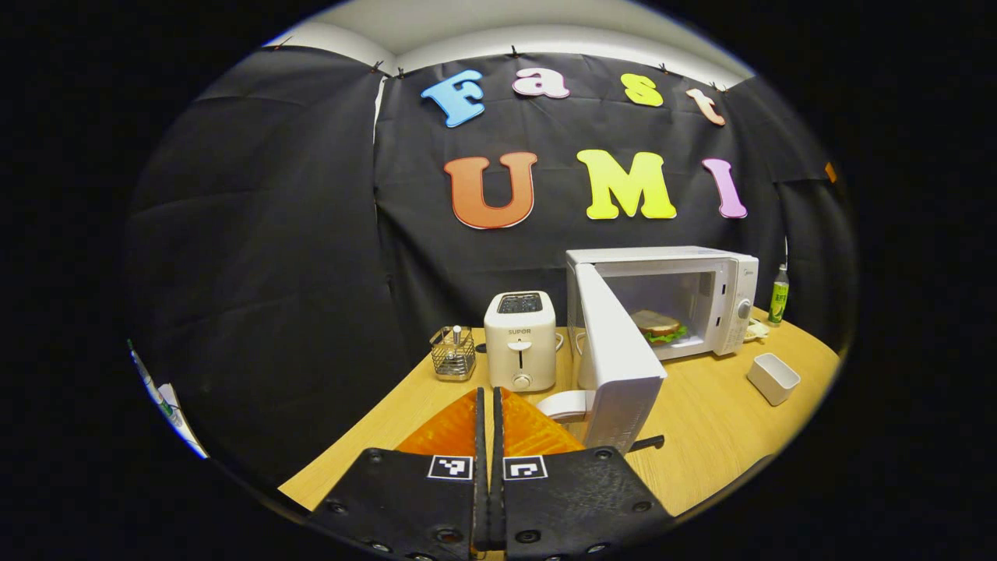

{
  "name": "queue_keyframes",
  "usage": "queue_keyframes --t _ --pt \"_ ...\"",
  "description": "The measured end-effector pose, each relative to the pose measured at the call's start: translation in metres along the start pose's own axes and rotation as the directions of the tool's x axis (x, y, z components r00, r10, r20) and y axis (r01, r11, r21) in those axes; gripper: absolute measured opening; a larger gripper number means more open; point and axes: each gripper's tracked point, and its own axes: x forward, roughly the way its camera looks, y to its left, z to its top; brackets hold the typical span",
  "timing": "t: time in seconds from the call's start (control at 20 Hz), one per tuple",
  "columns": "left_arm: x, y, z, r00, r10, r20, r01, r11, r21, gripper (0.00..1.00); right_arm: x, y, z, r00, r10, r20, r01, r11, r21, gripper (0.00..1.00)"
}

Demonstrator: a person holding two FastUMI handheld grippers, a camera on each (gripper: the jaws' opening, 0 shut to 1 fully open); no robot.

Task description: Open the microwave oven with the left hand, put the food in, and close the microwave oven.

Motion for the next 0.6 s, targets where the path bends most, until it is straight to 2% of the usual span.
queue_keyframes --t 0.05,0.15,0.2,0.25,0.4,0.45,0.5,0.55,0.6 --pt "0.0 -0.003 -0.003 1.0 -0.011 -0.005 0.011 1.0 -0.01 0.0 0.0 0.0 -0.001 1.0 0.001 -0.003 -0.001 1.0 0.001 1.0" --pt "-0.001 -0.012 -0.007 1.0 -0.027 -0.013 0.027 1.0 0.001 0.0 0.002 0.001 -0.001 1.0 0.006 -0.008 -0.006 1.0 0.015 1.0" --pt "-0.001 -0.015 -0.007 0.999 -0.034 -0.01 0.034 0.999 0.007 0.0 0.002 0.001 0.0 1.0 0.006 -0.012 -0.006 1.0 0.023 0.92" --pt "-0.001 -0.021 -0.007 0.999 -0.043 -0.009 0.043 0.999 0.005 0.0 0.002 0.001 -0.001 1.0 0.007 -0.013 -0.007 1.0 0.027 1.0" --pt "-0.001 -0.046 -0.007 0.997 -0.075 -0.006 0.075 0.997 -0.005 0.0 0.005 -0.002 0.002 1.0 0.012 -0.011 -0.012 1.0 0.028 1.0" --pt "0.0 -0.055 -0.005 0.996 -0.085 -0.003 0.085 0.996 -0.004 0.0 0.005 -0.003 0.004 1.0 0.014 -0.008 -0.014 1.0 0.027 0.92" --pt "0.001 -0.064 -0.003 0.996 -0.094 0.002 0.094 0.996 -0.003 0.0 0.006 -0.004 0.005 1.0 0.018 -0.006 -0.018 1.0 0.026 0.92" --pt "0.001 -0.074 -0.002 0.994 -0.105 0.004 0.105 0.994 -0.003 0.0 0.006 -0.005 0.007 1.0 0.021 -0.003 -0.02 1.0 0.023 1.0" --pt "0.001 -0.084 0.0 0.993 -0.118 0.006 0.118 0.993 -0.006 0.0 0.007 -0.007 0.009 1.0 0.022 -0.001 -0.022 1.0 0.021 1.0"
